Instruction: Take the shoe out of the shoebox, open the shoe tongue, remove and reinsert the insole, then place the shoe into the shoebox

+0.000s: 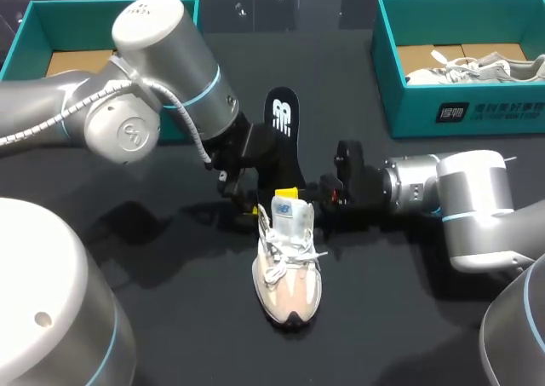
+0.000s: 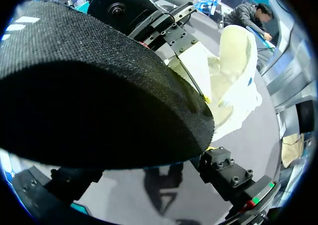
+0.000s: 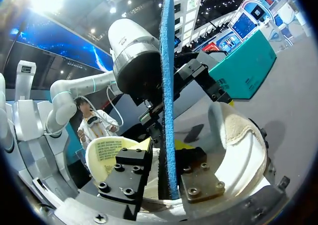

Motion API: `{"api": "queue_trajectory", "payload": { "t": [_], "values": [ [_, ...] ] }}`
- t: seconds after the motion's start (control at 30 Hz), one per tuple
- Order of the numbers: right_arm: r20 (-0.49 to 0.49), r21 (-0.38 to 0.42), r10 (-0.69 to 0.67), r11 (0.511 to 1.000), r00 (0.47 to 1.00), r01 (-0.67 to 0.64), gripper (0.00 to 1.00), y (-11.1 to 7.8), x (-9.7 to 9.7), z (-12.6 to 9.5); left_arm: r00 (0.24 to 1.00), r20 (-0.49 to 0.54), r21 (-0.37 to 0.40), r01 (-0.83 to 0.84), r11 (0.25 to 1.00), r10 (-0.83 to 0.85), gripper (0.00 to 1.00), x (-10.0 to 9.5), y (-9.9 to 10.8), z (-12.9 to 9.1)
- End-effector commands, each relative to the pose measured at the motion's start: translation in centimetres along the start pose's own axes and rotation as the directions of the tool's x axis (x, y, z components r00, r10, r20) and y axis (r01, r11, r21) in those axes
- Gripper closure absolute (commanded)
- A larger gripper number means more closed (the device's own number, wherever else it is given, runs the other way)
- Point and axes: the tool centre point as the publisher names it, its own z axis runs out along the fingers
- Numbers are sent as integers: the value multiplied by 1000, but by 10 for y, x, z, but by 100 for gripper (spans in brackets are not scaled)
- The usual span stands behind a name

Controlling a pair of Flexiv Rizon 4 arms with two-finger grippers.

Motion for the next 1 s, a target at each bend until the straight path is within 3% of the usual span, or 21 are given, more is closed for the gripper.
{"api": "queue_trajectory", "payload": {
  "t": [0.03,0.6,0.7,0.73,1.0],
  "values": [
    [12,16,-10,1000,1000,10,76,5,6,3,1000,0,-3,-1,1000,1,0,-1,-1,1],
    [32,78,-49,996,998,46,73,33,10,7,1000,0,-3,-1,1000,1,0,-1,-1,1],
    [58,85,-35,996,998,31,80,37,6,8,1000,0,-3,-1,1000,1,0,-1,-1,1],
    [66,86,-33,996,997,27,100,37,5,8,1000,0,-3,-1,1000,1,0,-1,-1,1],
    [117,81,-6,997,993,-4,100,23,-6,4,1000,0,-3,-1,1000,1,0,-1,-1,1]
  ]
}}
